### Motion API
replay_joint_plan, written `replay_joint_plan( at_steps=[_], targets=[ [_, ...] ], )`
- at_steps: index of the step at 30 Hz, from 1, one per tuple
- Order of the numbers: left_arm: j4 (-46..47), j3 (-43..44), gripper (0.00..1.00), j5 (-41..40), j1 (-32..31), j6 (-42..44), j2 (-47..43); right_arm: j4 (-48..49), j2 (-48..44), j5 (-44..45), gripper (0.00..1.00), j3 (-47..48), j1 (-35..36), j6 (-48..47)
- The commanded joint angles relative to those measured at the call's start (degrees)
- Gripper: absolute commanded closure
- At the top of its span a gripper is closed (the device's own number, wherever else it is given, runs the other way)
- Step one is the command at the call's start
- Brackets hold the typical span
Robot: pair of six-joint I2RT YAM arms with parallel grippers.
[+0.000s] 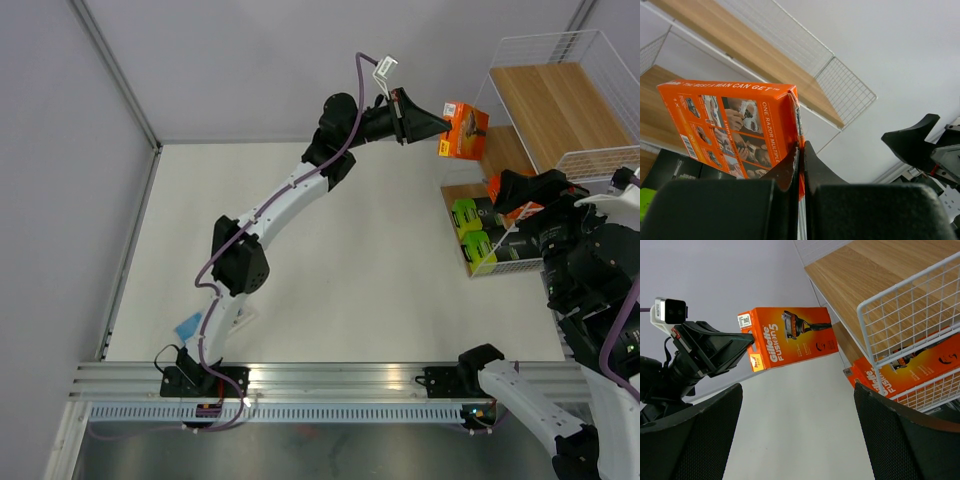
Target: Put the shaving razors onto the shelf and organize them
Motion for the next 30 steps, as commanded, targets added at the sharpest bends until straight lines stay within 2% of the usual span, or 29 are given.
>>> replay_joint_plan(
  at_steps=[1,8,15,30],
  targets=[
    [4.9,3.6,0.98,-1.7,-1.3,-1.3,-0.6,0.0,-0.1,1.5,0.02,-0.4,0.0,-1.0],
    [10.3,4.2,0.98,-6.3,-1.8,-5.3,3.1,-0.3,0.2,0.7,0.02,-0.6,0.0,-1.0],
    [13.7,8.6,0.98,-12.6,-2.0,-15.6,12.0,-0.6,-0.9,1.8,0.02,-0.9,0.0,-0.9],
    [7.5,6.4,0.98,-19.9,-3.3,-22.5,15.4,1.1,0.5,0.1,0.02,-3.1,0.0,-2.0]
  ],
)
